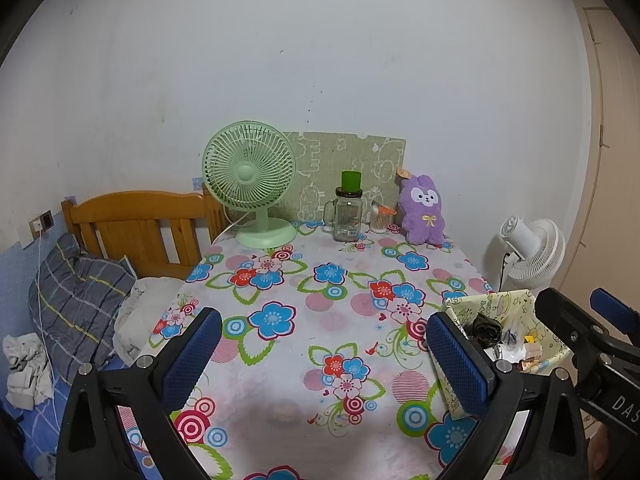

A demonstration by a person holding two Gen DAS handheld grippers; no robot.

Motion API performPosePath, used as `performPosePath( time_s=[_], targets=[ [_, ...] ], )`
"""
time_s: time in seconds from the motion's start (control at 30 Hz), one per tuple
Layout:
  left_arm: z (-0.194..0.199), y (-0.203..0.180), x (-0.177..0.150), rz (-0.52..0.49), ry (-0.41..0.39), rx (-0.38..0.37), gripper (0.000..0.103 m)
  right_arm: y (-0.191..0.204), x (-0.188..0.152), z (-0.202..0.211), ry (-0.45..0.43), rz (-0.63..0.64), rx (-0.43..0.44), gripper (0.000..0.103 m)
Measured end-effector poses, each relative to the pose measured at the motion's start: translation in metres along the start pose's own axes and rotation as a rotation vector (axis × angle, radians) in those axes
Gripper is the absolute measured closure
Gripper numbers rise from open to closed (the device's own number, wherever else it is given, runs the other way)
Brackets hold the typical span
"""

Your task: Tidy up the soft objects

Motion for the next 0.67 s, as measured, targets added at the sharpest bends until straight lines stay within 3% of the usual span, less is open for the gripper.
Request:
performPosePath(
  time_s=[0.67],
  targets=[
    [-0.0002, -0.0020, 0.0014, -0.003, 0.003, 0.000, 0.000, -0.0016, -0.0014, -0.0011, 0.002, -0.006, -0.006, 0.003]
  ],
)
Point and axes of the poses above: each gripper's, at about its wrist camera, not at the fingertips, and z roughly against the way its jaws point, y to its left, x to its top, the point moved 1 cm from there along -z, roughly the way its jaws point, and after that the axes turned 10 degrees about z, right-handed, at the moved point
